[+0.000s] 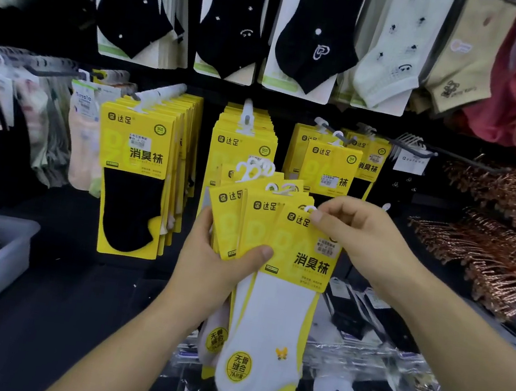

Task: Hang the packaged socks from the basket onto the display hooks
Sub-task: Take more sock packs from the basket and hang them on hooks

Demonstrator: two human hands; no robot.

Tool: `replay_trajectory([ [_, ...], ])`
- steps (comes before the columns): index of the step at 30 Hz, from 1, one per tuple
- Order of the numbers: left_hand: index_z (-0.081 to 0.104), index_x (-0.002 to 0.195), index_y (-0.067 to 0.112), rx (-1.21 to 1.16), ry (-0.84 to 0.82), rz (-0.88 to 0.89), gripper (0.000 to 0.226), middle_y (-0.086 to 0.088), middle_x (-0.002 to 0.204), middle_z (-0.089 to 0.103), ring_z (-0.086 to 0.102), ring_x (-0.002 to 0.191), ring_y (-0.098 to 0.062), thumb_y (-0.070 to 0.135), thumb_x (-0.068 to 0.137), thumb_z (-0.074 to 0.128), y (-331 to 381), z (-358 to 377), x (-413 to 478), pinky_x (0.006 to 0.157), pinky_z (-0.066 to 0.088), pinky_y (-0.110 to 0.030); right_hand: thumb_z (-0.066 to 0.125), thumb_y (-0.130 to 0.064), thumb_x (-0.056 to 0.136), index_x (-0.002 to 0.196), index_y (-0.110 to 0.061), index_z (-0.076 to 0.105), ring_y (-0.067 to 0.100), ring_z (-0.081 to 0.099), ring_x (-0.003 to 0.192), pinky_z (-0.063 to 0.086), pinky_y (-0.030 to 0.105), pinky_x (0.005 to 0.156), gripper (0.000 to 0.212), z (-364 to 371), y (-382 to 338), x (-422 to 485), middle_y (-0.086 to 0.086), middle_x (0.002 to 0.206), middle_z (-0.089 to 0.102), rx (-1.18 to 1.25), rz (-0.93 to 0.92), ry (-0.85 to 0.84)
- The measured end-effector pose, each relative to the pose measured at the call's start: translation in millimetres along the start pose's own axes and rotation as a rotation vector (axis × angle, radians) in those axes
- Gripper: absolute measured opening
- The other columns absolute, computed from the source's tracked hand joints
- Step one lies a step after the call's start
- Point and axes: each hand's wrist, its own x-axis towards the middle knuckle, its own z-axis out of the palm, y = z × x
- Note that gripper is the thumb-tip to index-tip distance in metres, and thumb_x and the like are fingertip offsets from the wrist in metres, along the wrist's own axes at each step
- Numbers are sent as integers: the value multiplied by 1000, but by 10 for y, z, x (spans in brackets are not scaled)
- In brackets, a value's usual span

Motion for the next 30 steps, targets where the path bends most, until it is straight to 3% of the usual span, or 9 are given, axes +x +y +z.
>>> replay_trajectory([
  [2,60,122,33,10,-2,11,71,15,112,79,79,99,-9,26,65,101,7,5,-2,74,63,-23,73,-25,89,87,-17,75,16,65,81,55,30,78,9,5,-31,20,12,91,73,-30,-14,-4],
  [6,60,124,31,2,-7,24,69,15,112,79,78,99,-8,28,63,92,26,0,-3,73,63,-21,71,-17,89,80,-18,76,11,70,84,55,22,76,10,-25,-48,98,5,88,75,84,65,11],
  [10,60,126,31,22,-12,28,66,15,115,78,78,103,-9,26,68,91,36,-2,16,78,64,-25,70,-18,91,83,-16,78,16,69,93,50,33,90,11,-110,-40,211,2,93,77,77,91,31],
  [14,60,124,33,55,-8,48,56,16,113,78,78,102,-8,10,82,89,48,-62,66,76,63,-22,69,-20,93,83,-16,76,16,67,93,50,35,93,12,-343,-84,492,-3,90,76,76,84,201],
  [16,60,124,32,68,-9,59,56,15,112,79,78,101,-7,8,83,88,77,-106,81,74,62,-20,68,-20,94,76,-19,74,14,67,83,52,33,85,18,-468,-117,657,-5,82,74,53,86,257],
  [19,59,124,31,60,-6,68,55,15,111,79,78,99,-8,10,82,88,120,-156,106,72,62,-20,67,-21,95,75,-20,74,10,66,70,53,24,61,21,-583,-142,864,-7,72,72,-31,69,294],
  [25,59,123,34,76,12,77,62,17,113,78,78,100,-8,32,69,89,139,-176,124,73,63,-22,67,-23,95,74,-27,71,5,58,70,48,19,65,22,-553,-132,1130,-6,76,66,-262,-82,335],
  [27,59,123,35,93,10,80,61,17,113,78,78,101,-8,31,71,90,117,-174,129,74,64,-23,67,-24,95,76,-28,70,10,57,75,48,25,69,20,-530,-104,1182,-2,81,66,-324,-115,348],
  [30,60,121,38,110,17,81,56,19,113,78,78,101,-6,24,77,92,83,-175,145,73,63,-21,64,-26,97,81,-24,73,10,51,66,40,18,57,18,-511,-73,1205,0,75,63,-454,-180,353],
])
